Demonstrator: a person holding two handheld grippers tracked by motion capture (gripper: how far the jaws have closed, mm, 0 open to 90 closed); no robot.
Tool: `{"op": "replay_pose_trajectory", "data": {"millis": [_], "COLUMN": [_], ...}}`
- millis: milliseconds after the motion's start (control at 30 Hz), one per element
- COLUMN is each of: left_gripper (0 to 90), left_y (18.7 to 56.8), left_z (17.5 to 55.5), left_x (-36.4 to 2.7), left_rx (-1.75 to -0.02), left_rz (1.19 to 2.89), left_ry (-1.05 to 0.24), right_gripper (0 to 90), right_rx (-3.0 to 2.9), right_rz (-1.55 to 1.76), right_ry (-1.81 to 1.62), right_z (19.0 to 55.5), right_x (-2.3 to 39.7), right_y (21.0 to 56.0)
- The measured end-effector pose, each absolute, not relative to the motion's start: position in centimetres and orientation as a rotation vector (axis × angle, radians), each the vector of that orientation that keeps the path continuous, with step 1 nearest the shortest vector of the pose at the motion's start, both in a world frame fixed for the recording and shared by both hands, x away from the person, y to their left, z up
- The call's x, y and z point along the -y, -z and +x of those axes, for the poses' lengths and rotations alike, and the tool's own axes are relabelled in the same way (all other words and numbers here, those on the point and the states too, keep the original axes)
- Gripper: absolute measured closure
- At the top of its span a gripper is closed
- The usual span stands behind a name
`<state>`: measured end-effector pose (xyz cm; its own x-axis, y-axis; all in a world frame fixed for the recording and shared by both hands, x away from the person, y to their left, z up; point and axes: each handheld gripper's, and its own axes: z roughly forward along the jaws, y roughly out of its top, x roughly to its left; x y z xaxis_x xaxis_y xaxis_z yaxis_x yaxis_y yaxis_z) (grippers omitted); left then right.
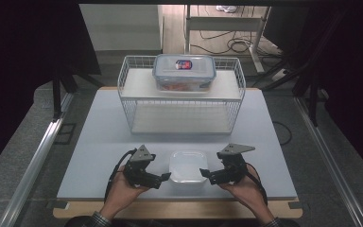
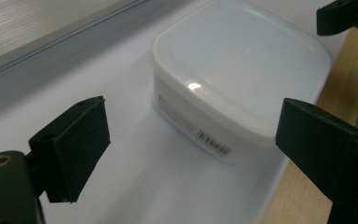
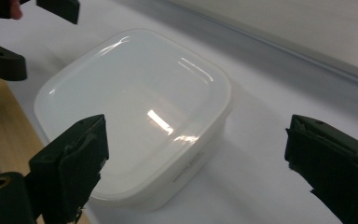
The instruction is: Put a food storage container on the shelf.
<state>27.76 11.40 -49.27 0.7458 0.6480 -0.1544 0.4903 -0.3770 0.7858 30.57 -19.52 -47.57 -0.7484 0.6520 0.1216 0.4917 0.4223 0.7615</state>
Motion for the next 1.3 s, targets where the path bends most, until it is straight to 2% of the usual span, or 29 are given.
{"op": "replay_pose_trajectory", "data": {"millis": [167, 467, 633, 733, 900, 1000, 1067, 1133, 1300], "left_gripper": [9.8, 7.9, 7.9, 13.9, 39.1, 49.8, 53.3, 50.8, 50.9], "left_y": [49.4, 49.9, 50.2, 50.0, 49.6, 49.1, 49.0, 49.4, 49.3], "left_z": [28.4, 29.4, 29.5, 29.2, 29.0, 28.4, 28.2, 28.1, 27.5], "left_x": [-10.2, -8.4, -8.5, -8.8, -9.8, -10.1, -10.3, -10.4, -10.2], "left_rx": [-0.855, -0.854, -0.874, -0.898, -0.972, -0.992, -1.009, -1.021, -1.016], "left_rz": [2.063, 2.083, 2.069, 2.059, 2.018, 2.009, 2.003, 1.990, 2.003], "left_ry": [-0.199, -0.075, -0.024, -0.013, 0.012, 0.002, 0.030, 0.111, 0.070], "right_gripper": [13.6, 12.7, 23.7, 30.3, 51.6, 59.3, 61.9, 65.0, 65.9], "right_rx": [-2.502, -2.598, -2.652, -2.661, -2.660, -2.648, -2.640, -2.626, -2.612], "right_rz": [1.018, 1.106, 1.159, 1.200, 1.306, 1.331, 1.336, 1.342, 1.317], "right_ry": [-1.233, -1.257, -1.301, -1.297, -1.329, -1.345, -1.353, -1.361, -1.333], "right_z": [30.7, 31.4, 31.6, 31.6, 31.4, 31.0, 30.8, 30.5, 29.9], "right_x": [19.1, 18.6, 18.8, 19.0, 20.2, 20.5, 20.7, 20.7, 20.4], "right_y": [47.8, 48.9, 49.0, 48.8, 48.4, 48.1, 47.9, 47.8, 47.5]}}
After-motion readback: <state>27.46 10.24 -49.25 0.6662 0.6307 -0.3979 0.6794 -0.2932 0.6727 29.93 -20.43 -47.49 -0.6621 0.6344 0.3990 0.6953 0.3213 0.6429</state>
